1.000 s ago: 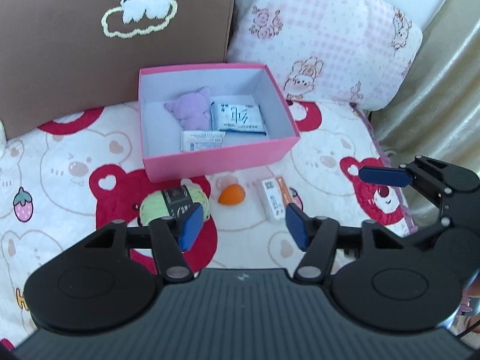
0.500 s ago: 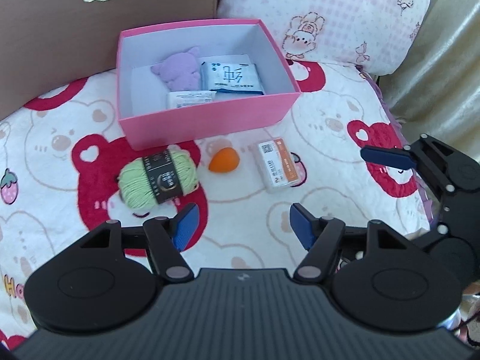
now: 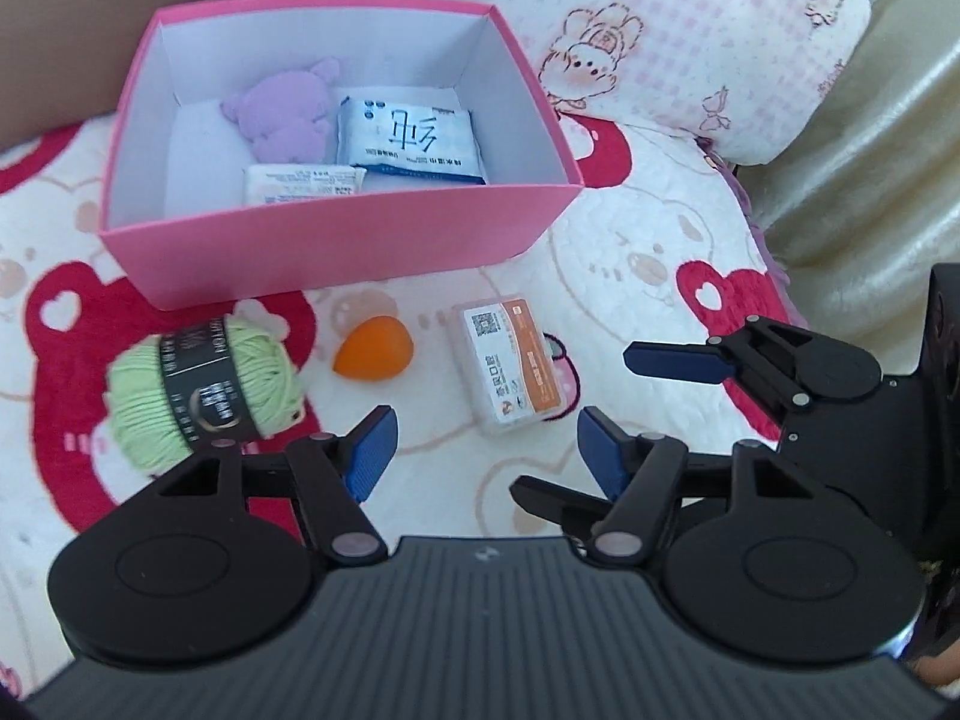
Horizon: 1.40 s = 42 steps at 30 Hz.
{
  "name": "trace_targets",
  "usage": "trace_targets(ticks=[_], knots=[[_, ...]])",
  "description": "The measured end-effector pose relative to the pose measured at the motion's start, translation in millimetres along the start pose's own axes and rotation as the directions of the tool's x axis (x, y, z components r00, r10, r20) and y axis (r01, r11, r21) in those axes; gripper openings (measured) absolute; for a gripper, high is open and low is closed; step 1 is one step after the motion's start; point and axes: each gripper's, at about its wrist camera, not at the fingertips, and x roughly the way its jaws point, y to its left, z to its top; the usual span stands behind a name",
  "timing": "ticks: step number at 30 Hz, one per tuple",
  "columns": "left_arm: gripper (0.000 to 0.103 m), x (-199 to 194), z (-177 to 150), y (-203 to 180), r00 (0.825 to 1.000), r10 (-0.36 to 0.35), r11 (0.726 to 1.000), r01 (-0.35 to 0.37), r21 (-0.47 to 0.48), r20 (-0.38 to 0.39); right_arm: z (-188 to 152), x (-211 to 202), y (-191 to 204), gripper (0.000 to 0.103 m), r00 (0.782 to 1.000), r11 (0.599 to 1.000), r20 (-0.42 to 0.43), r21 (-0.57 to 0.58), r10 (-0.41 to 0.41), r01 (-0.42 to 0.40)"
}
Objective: Organize objects
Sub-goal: 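Lower the left tool onto the white-orange clinic box and close on it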
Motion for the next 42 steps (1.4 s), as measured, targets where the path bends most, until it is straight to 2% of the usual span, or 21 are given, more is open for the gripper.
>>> trace_targets(ticks=[3, 5, 7, 11, 13, 15, 17, 21, 26, 28, 29, 30, 35, 39, 42], knots=[[0.064, 18, 4, 6, 0.999, 0.005, 0.999, -0.006, -0.047, -0.037, -5, 11, -7, 0.093, 0.999, 0.999, 0.003, 0.030, 0.032, -0.032], [0.064, 27, 5, 9, 0.998, 0.010, 0.997, -0.014, -0.069, -0.062, -10, 18, -10, 0.093, 1.000, 0.999, 0.012, 0.040, 0.014, -0.014], [0.064, 34, 5, 9, 0.998, -0.001, 0.997, -0.003, -0.077, -0.056, -16, 26, -14, 0.093, 1.000, 0.998, -0.008, 0.057, 0.008, -0.008], [0.064, 48, 3, 6, 0.999, -0.026, 0.997, 0.023, -0.079, -0.041, -20, 32, -18, 0.093, 0.999, 0.997, -0.003, 0.055, -0.045, 0.045], [0.061, 57, 2, 4, 0.999, -0.029, 0.996, 0.026, -0.081, -0.026, -22, 36, -18, 0.093, 0.993, 0.992, 0.032, 0.067, -0.112, 0.109], [0.058, 68, 1, 5, 0.999, -0.035, 0.996, 0.032, -0.089, -0.030, -22, 45, -18, 0.093, 0.985, 0.984, 0.026, 0.051, -0.170, 0.168], [0.058, 77, 1, 6, 0.998, -0.044, 0.995, 0.041, -0.094, -0.034, -22, 54, -18, 0.093, 0.982, 0.981, 0.014, 0.040, -0.189, 0.188], [0.058, 87, -4, 9, 0.999, -0.049, 0.995, 0.050, -0.083, 0.013, -22, 65, -20, 0.093, 0.984, 0.983, 0.003, 0.039, -0.180, 0.180], [0.057, 102, -4, 13, 0.996, -0.086, 0.993, 0.088, -0.083, 0.029, -24, 75, -25, 0.093, 0.983, 0.982, -0.013, 0.053, -0.183, 0.184], [0.053, 106, -5, 14, 0.995, -0.092, 0.993, 0.094, -0.077, 0.037, -25, 75, -27, 0.092, 0.985, 0.983, -0.013, 0.066, -0.173, 0.173], [0.047, 109, -5, 15, 0.995, -0.096, 0.992, 0.098, -0.074, 0.028, -25, 75, -28, 0.091, 0.986, 0.983, -0.013, 0.076, -0.166, 0.166], [0.042, 112, -6, 16, 0.994, -0.105, 0.992, 0.106, -0.073, 0.015, -25, 75, -30, 0.090, 0.988, 0.984, -0.015, 0.090, -0.153, 0.153], [0.035, 124, -11, 19, 0.992, -0.122, 0.989, 0.123, -0.085, 0.007, -28, 83, -33, 0.077, 0.993, 0.988, -0.046, 0.109, -0.109, 0.113], [0.033, 129, -14, 16, 0.991, -0.131, 0.988, 0.132, -0.079, 0.025, -30, 89, -36, 0.068, 0.994, 0.987, -0.061, 0.126, -0.087, 0.094], [0.033, 130, -15, 16, 0.991, -0.131, 0.988, 0.133, -0.083, 0.036, -30, 89, -35, 0.068, 0.994, 0.987, -0.062, 0.127, -0.089, 0.097]])
